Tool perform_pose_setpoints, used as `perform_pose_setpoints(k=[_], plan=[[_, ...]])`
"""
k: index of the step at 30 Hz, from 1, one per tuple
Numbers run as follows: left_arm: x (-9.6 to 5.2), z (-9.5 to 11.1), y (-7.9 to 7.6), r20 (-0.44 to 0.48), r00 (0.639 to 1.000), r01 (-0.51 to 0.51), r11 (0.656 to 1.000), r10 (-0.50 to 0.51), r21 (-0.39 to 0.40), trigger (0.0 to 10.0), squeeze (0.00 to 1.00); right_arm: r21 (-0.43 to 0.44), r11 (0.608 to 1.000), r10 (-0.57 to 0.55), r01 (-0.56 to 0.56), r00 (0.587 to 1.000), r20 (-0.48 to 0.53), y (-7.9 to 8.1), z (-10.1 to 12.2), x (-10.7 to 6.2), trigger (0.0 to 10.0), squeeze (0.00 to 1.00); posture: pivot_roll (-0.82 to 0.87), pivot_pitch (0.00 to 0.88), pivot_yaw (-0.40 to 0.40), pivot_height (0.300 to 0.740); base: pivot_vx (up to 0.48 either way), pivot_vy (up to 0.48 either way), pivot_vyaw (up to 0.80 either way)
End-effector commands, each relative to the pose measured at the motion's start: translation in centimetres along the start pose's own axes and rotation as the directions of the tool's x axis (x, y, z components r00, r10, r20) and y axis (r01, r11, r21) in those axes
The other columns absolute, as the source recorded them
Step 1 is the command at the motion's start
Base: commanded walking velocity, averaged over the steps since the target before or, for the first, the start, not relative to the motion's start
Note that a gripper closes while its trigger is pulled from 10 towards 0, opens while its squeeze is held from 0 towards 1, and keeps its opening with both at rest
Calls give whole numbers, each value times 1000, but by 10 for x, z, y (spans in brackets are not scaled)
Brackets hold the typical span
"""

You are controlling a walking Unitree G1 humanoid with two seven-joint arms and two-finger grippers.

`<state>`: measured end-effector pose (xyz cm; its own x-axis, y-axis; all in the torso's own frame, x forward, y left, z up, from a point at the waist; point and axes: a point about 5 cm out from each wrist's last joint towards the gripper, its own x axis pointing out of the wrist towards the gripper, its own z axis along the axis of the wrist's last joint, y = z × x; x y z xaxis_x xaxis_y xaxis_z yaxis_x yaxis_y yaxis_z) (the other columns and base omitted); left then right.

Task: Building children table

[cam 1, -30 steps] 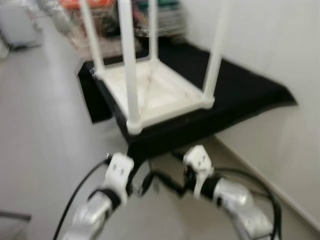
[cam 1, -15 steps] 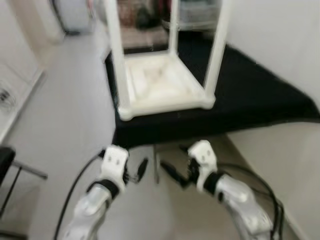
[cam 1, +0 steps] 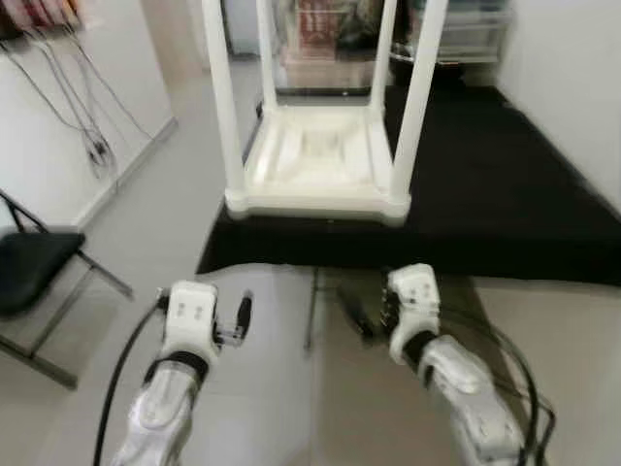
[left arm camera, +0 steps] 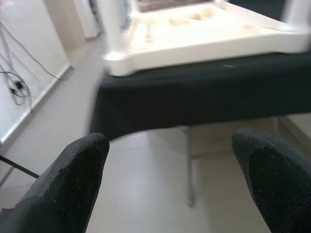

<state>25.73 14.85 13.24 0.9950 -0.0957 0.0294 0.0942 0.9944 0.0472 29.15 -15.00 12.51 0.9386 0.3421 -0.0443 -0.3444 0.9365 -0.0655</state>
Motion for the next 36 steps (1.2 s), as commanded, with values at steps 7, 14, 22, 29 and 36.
perform_pose_setpoints(k=[7,14,22,29,36], plan=[[2,6,0,36,999,10,1000,-9,-14,10000,0,0,1000,-26,26,1000,12,0,1,3,10000,0,-43,26,-7,740,193,0,114],[4,7,0,39,999,16,1000,-15,-17,10000,0,5,1000,-10,10,1000,9,1,1,3,10000,0,-46,29,-6,740,409,0,229],[5,8,0,44,999,19,1000,-18,-20,10000,0,-11,1000,-2,2,1000,-15,2,-1,6,10000,0,-48,29,-6,740,414,0,100],[5,7,0,43,999,22,1000,-21,-20,10000,0,-10,1000,3,-4,1000,-14,3,-1,6,10000,0,-49,31,-5,740,414,0,0],[5,7,0,42,999,20,1000,-19,-19,10000,0,-14,998,68,-67,998,14,7,3,5,10000,0,-48,31,-4,740,411,0,0]])
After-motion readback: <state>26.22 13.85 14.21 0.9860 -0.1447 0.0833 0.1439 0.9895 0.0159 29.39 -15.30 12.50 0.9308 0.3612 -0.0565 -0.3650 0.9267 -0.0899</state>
